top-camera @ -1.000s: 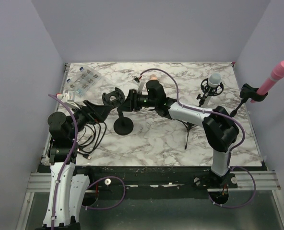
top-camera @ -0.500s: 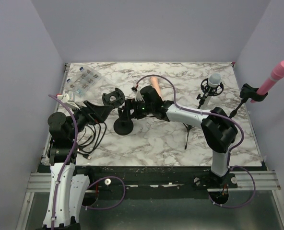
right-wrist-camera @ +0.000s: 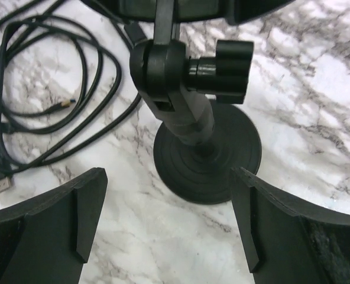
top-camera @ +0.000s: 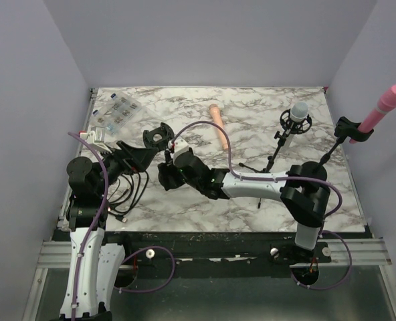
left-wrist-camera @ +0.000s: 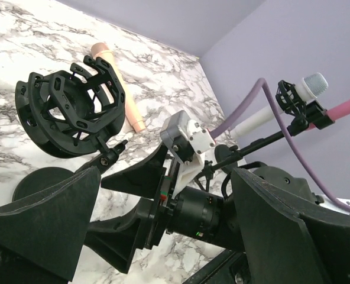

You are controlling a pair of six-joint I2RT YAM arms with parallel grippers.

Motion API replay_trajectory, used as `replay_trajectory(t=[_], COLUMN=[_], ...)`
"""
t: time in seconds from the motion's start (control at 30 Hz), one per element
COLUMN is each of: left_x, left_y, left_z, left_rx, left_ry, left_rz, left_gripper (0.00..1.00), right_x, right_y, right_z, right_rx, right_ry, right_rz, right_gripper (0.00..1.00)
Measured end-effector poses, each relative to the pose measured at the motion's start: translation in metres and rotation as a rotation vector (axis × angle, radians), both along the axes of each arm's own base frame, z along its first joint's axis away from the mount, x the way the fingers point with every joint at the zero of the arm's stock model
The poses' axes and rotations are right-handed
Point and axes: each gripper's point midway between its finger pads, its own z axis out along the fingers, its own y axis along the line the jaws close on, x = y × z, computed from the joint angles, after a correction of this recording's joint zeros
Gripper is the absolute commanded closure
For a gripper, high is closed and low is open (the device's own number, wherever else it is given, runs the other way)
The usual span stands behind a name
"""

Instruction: Remove the microphone from the stand

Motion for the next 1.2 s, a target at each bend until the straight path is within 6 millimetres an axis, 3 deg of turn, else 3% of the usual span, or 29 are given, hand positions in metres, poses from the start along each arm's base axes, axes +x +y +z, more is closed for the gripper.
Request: replay_trajectory(t=[0.3,0.47,0.77,0.93,1.2], left_x=[-0.004,-0.004,-0.005,-0.006,-0.009], left_y=[0.001,0.001,0.001,0.001,0.005], left_z=[-0.002,-0.005,-0.01,-0.008,0.009], left_rx=[0.026,0.038,0.056,0.066,0.122], left_ry=[-0.01,-0.005,0.005,0.0,-0.046], left_rz=[0.001,0.001,-0.001,0.003,0.033], left_gripper=[0.05,0.05,0.04,0.04,0.04], right_x=[0.033,0.04,0.052,0.066,0.106], right_y=[-0.003,0.005,0.014,0.015,0.025], right_z=[0.03,0.045,0.028,0.03,0.032], right_rx=[0.127,0.194,0.188,0.181,0.17], right_ry=[-0.21,-0.276,-0.355,-0.444,-0.551], right_rz=[-0.133,-0.136,-0.147,-0.193,-0.243], right_gripper=[0.28,0.38,0.68,0.8,0.83])
